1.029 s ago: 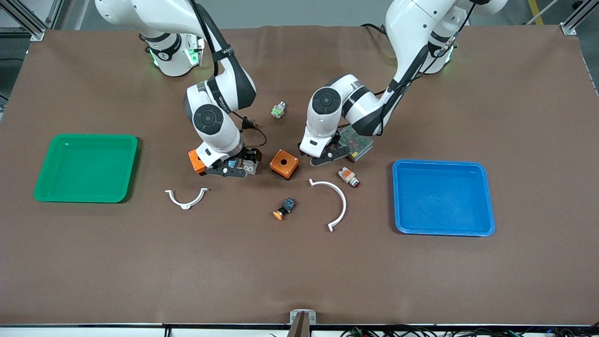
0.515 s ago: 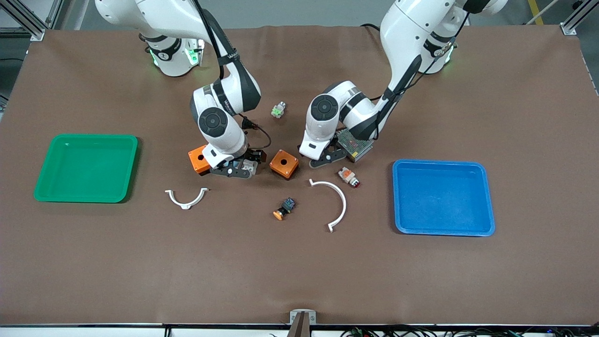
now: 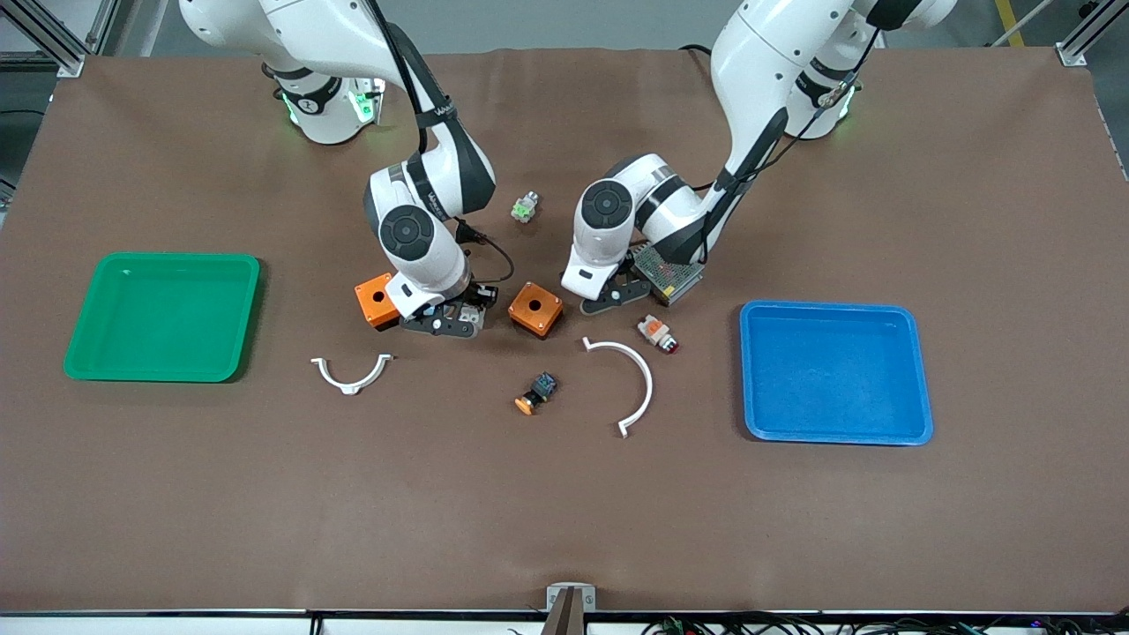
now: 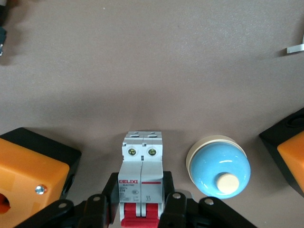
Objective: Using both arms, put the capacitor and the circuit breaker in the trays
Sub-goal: 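Carry the breaker to the green tray while the left gripper carries the capacitor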
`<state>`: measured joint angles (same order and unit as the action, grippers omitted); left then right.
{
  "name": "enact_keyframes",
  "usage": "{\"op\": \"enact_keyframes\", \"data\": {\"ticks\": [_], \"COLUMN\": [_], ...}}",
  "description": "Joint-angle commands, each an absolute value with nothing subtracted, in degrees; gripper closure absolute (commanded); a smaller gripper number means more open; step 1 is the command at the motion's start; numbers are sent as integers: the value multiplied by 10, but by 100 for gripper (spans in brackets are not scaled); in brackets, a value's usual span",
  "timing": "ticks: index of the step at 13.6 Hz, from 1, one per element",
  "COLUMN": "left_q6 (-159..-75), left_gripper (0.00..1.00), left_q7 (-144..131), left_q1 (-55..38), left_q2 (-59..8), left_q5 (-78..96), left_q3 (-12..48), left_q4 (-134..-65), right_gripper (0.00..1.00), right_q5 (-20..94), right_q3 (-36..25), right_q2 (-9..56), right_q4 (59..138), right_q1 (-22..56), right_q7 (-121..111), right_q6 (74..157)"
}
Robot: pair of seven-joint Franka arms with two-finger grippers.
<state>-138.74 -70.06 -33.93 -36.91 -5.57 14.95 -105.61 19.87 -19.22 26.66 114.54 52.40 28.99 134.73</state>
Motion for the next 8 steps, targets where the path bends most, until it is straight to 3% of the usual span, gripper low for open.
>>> {"op": "enact_keyframes", "data": {"ticks": [1,2,3,6,8], "left_q6": [-1386,-1381,-1371,-1305,-1273], "left_gripper": [91,98,99,100,100], "left_q7": [-711,-710,-709,-694,-649], "left_q1": [-343,-341,-335,-313,-266], "left_q2": [-366,-363,-349,-295,-258], "left_q5": [-69,-70,-70,-70,-70], "left_q3": [148,147,147,139,140], "left_q4": [-1049,-1045,-1042,-1027,-1026], "right_gripper": [87,87,88,88,88], "right_q5": [217,217,216,207,205], "right_q3": [-195,-196,-199,-238,-304], "right_q2": [268,259,231,153,109], "right_q4": [1139,1138,1137,1102,1086], "right_q1": [532,532,527,488,471], "right_q7": [287,292,287,273,180], "right_q6": [1346,1344,1323,1152,1060]}}
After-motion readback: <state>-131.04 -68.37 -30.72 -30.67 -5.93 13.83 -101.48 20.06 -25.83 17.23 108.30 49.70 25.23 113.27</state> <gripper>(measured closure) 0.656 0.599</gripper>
